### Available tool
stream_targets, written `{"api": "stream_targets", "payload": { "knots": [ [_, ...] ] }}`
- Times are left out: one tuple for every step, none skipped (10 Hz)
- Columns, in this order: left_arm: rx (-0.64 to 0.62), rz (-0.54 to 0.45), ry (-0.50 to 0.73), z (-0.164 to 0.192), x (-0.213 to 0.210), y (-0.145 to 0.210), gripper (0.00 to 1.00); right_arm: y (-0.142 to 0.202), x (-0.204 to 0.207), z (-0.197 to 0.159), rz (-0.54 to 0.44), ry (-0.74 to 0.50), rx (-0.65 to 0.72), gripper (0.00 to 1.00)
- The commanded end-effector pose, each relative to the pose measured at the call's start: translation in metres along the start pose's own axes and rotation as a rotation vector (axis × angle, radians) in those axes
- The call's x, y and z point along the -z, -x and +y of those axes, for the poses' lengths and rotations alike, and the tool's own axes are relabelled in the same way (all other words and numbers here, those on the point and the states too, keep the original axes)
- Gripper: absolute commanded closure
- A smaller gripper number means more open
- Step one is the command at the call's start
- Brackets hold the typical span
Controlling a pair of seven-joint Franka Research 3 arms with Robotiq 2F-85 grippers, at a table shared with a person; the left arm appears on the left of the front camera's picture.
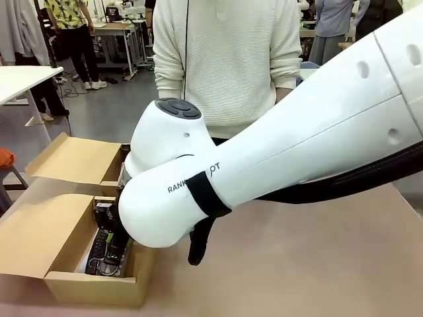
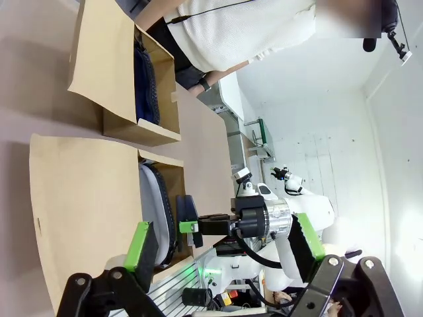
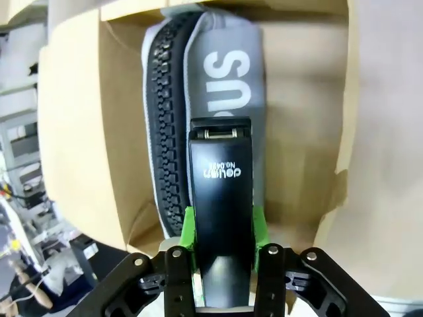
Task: Place items inside the box.
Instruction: Pick up a Pencil pouch or Stapler and place it inside the Mailer Box closest to the robot.
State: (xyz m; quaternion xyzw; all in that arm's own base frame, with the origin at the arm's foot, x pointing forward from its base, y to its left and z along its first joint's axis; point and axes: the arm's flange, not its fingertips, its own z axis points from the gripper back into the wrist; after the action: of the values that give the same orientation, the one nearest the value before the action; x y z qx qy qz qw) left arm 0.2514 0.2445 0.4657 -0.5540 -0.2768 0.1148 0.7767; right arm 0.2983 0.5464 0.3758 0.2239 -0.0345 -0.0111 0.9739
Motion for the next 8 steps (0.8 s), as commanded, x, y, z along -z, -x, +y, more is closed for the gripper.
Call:
{"api": "stream_targets", "payload": {
  "knots": [
    [0.016,-0.008,0.016,-0.0004,0.0007,0.0001,0.00,-0.0014,0.0004,0.0215,-0.025,0.036,0.029,0.64],
    [0.016,-0.008,0.016,-0.0004,0.0007,0.0001,0.00,-0.0021,0.0002,0.0211,-0.029,0.034,0.033,0.64],
    [0.016,-0.008,0.016,-0.0004,0.0007,0.0001,0.00,-0.0030,0.0010,0.0206,-0.022,0.032,0.036,0.64],
    [0.016,-0.008,0.016,-0.0004,0.0007,0.0001,0.00,-0.0039,0.0016,0.0195,-0.012,0.031,0.046,0.54],
    [0.016,-0.008,0.016,-0.0004,0.0007,0.0001,0.00,-0.0039,0.0007,0.0176,-0.008,0.026,0.045,0.05],
    [0.016,-0.008,0.016,-0.0004,0.0007,0.0001,0.00,-0.0040,-0.0024,0.0159,-0.008,0.021,0.050,0.00],
    [0.016,-0.008,0.016,-0.0004,0.0007,0.0001,0.00,-0.0045,-0.0053,0.0147,-0.019,0.016,0.053,0.00],
    [0.016,-0.008,0.016,-0.0004,0.0007,0.0001,0.00,-0.0057,-0.0083,0.0135,-0.025,0.007,0.062,0.00]
  ]
}}
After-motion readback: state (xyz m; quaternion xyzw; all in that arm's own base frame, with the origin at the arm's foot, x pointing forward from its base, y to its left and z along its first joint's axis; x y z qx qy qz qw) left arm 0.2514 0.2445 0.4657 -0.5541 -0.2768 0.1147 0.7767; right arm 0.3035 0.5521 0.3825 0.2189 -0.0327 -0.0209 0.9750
